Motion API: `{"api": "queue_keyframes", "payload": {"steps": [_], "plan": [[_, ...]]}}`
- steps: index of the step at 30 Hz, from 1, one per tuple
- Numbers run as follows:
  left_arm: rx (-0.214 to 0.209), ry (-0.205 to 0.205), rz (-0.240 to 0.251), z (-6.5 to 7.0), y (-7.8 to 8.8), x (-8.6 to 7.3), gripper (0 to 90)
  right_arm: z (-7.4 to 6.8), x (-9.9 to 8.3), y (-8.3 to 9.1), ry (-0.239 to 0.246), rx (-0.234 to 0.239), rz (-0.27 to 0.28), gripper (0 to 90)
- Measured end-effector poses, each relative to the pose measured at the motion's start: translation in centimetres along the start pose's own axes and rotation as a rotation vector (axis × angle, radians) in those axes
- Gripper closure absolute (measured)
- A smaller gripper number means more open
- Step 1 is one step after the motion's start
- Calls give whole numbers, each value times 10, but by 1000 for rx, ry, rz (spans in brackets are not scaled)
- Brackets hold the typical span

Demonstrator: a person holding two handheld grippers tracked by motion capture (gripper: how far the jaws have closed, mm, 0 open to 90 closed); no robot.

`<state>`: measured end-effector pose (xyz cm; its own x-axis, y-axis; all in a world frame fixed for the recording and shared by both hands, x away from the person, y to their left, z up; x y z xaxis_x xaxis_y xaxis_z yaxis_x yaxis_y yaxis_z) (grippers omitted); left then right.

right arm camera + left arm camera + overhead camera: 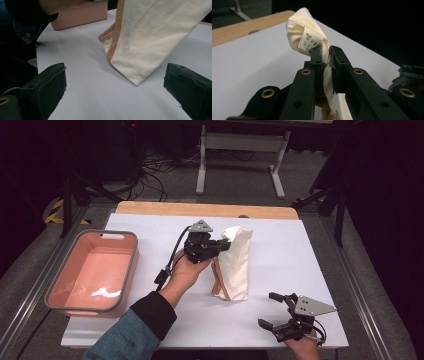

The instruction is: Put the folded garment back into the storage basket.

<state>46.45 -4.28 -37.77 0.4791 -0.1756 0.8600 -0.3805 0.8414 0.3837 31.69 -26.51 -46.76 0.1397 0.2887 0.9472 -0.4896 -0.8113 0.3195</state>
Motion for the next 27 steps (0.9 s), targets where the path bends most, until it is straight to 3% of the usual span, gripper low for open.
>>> {"api": "queue_keyframes", "payload": {"steps": [9, 20, 27], "plan": [[-13, -22, 41, 11, 20, 11, 820, 1, 0, 1, -6, -4, 5, 48], [-35, -79, 77, 29, 50, 24, 821, 1, 0, 2, -8, -9, 7, 48], [-38, -92, 95, 32, 69, 29, 820, 1, 0, 1, -8, -10, 6, 48]]}}
Point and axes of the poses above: each handheld gripper's, and its own axes: y roughly backward along the jaws, x roughly out of its top, z roughly to its right, the point moved 6 cm from there along -y, roughly forward along the jaws, and after that the axes turned 5 degrees about y, right-handed, at the moved point
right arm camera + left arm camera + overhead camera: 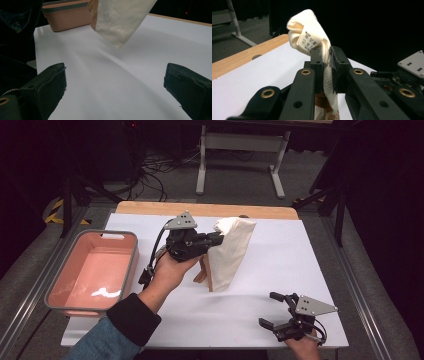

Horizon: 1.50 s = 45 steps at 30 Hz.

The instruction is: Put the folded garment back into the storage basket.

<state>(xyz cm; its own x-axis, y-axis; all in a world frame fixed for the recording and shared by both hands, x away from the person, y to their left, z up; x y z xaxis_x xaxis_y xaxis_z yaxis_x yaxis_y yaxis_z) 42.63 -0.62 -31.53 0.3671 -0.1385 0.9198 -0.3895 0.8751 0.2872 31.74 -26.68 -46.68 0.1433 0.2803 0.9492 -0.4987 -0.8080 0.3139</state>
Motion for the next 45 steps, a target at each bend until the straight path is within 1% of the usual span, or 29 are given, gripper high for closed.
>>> {"api": "queue_keyframes", "payload": {"steps": [3, 4, 7, 8, 9, 10, 14, 15, 16, 17, 20, 22, 23, 24, 26, 31, 40, 45], "plan": [[12, -11, 3, 0, 8, 2, 821, 0, 0, 0, 0, 0, 0, 48], [12, -11, 3, 0, 8, 2, 821, 0, 0, 0, 0, 0, 0, 48], [24, -19, 9, -1, 17, 3, 821, 0, 0, -1, 1, 2, -1, 48], [33, -21, 15, -2, 22, 4, 821, 0, 0, -1, 2, 2, -1, 48], [33, -21, 15, -2, 22, 4, 821, 0, 0, -1, 1, 2, -1, 48], [37, -19, 22, -3, 29, 5, 821, 0, 0, 0, 2, 1, -1, 48], [55, -23, 35, -6, 43, 7, 821, 0, 0, 0, 2, 1, 0, 48], [58, -19, 40, -7, 48, 7, 821, 0, 0, 0, 1, 1, 0, 48], [58, -19, 40, -7, 48, 7, 821, 0, 0, -1, 1, 0, 0, 48], [70, -20, 45, -9, 55, 7, 821, 0, 0, 0, 2, -1, -2, 49], [83, -18, 52, -11, 67, 7, 820, 0, 0, 0, 1, 0, -1, 48], [88, -18, 54, -12, 70, 7, 821, 0, 0, 0, 0, -1, 0, 48], [99, -21, 56, -14, 77, 7, 821, 0, 0, -1, -1, -1, -1, 48], [99, -21, 56, -14, 77, 7, 821, 0, 0, -1, -1, -1, -1, 48], [113, -23, 61, -16, 85, 6, 821, 0, 0, -1, -1, -3, -3, 48], [131, -21, 73, -21, 102, 5, 821, 0, 0, -1, -4, -2, -1, 48], [158, -7, 95, -26, 126, 1, 821, 0, 0, -1, -9, -1, -1, 48], [184, -12, 110, -28, 143, 0, 820, 0, -1, -2, -11, -1, -5, 48]]}}
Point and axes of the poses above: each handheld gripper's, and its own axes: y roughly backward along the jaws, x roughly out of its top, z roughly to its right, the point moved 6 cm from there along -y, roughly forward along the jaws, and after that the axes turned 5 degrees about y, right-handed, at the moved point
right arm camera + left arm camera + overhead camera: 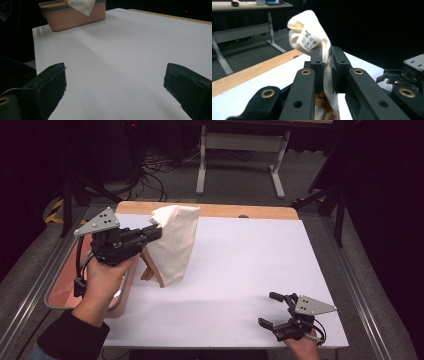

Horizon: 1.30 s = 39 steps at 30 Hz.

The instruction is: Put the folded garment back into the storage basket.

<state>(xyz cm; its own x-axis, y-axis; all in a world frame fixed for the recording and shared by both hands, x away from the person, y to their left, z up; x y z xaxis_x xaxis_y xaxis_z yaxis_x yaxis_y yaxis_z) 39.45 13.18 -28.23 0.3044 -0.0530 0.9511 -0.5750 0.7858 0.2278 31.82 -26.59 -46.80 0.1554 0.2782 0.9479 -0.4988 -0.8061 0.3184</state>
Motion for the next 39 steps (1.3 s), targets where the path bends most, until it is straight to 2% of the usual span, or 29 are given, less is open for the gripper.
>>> {"api": "queue_keyframes", "payload": {"steps": [10, 20, 39], "plan": [[40, -13, 14, -6, 27, 1, 820, -1, 0, -1, 4, 2, -4, 48], [94, -7, 28, -18, 61, 0, 820, -2, 0, -1, 5, 3, -4, 48], [184, 2, 47, -38, 105, -3, 820, -2, 0, -2, 4, 0, -11, 48]]}}
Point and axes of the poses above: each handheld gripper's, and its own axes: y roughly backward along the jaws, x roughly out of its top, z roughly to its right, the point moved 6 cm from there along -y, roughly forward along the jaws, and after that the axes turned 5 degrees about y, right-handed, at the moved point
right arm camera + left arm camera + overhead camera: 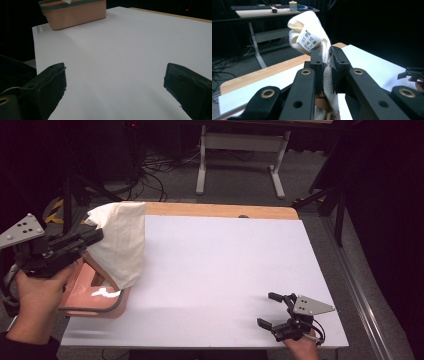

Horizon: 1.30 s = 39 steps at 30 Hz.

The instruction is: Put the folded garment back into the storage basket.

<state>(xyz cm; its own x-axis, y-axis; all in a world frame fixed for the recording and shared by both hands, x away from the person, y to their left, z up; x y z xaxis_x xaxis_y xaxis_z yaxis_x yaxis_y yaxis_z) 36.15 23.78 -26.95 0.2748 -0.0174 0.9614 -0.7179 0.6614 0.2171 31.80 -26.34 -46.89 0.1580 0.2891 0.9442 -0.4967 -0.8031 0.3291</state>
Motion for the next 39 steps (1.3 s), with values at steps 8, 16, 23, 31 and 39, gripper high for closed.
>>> {"api": "queue_keyframes", "payload": {"steps": [8, 16, 23, 31, 39], "plan": [[30, 6, 3, -11, 12, -2, 820, 0, 0, 0, 0, 0, -3, 48], [66, 8, 2, -22, 26, -2, 820, 0, 0, 0, 2, 0, -2, 48], [80, 4, -12, -29, 31, -5, 820, 0, -1, 0, -1, 1, -7, 48], [89, 1, -38, -30, 30, -9, 820, 0, -1, 1, -3, -2, -6, 48], [77, 5, -33, -34, 25, -18, 819, 0, -1, 1, -7, -6, -6, 48]]}}
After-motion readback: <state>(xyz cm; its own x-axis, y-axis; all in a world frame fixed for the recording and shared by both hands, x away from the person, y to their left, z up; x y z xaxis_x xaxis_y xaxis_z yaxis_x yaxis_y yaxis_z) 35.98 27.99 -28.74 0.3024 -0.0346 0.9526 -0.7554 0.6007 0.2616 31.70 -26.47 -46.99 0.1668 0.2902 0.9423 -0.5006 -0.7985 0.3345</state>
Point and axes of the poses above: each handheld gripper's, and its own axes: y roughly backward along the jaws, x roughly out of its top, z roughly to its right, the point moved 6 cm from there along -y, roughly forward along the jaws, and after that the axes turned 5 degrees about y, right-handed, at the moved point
